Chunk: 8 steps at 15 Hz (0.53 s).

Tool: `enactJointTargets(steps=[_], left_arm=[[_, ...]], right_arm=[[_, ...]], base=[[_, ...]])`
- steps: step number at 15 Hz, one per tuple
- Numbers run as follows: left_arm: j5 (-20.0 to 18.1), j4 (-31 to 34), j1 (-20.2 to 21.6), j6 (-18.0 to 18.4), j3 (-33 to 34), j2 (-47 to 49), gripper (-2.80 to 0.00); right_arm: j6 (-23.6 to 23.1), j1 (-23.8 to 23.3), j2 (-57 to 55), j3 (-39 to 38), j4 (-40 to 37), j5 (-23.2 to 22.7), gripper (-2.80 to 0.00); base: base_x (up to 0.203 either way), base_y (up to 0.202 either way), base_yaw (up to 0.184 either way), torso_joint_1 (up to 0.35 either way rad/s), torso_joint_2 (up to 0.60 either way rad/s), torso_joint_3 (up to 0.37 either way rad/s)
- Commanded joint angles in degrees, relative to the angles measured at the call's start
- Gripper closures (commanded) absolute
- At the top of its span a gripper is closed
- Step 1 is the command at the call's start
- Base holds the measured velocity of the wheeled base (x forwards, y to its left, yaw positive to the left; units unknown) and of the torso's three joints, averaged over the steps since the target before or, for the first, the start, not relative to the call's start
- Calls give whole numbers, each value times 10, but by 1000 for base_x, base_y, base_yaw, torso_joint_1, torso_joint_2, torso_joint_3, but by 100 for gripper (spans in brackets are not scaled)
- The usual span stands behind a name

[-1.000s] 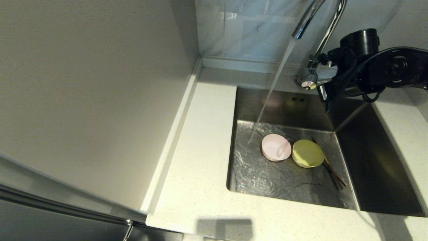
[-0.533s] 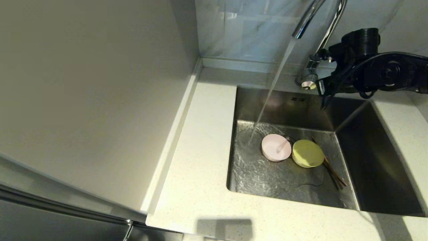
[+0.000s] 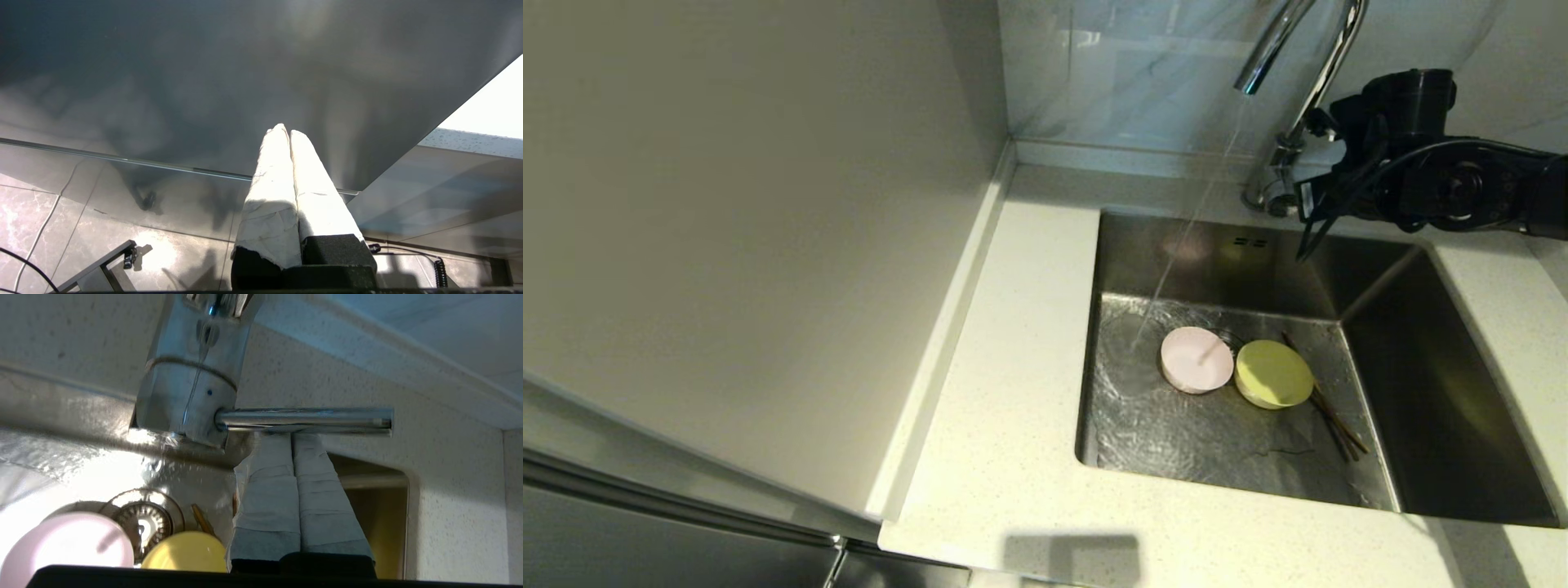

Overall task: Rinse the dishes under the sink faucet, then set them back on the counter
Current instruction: Turn off the faucet

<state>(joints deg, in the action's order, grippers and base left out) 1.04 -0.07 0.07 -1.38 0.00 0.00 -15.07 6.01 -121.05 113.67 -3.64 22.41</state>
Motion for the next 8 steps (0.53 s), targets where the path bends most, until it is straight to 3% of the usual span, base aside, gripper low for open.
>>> enactJointTargets(steps=[1, 8], left_arm=[[0, 0, 0, 0, 0, -2, 0], [0, 0, 0, 0, 0, -2, 0]], right_arm=[[0, -4, -2, 0, 10, -1, 0], [5, -5, 8, -10, 16, -1, 0]], base=[[0, 0, 0, 0, 0, 0], [0, 0, 0, 0, 0, 0]])
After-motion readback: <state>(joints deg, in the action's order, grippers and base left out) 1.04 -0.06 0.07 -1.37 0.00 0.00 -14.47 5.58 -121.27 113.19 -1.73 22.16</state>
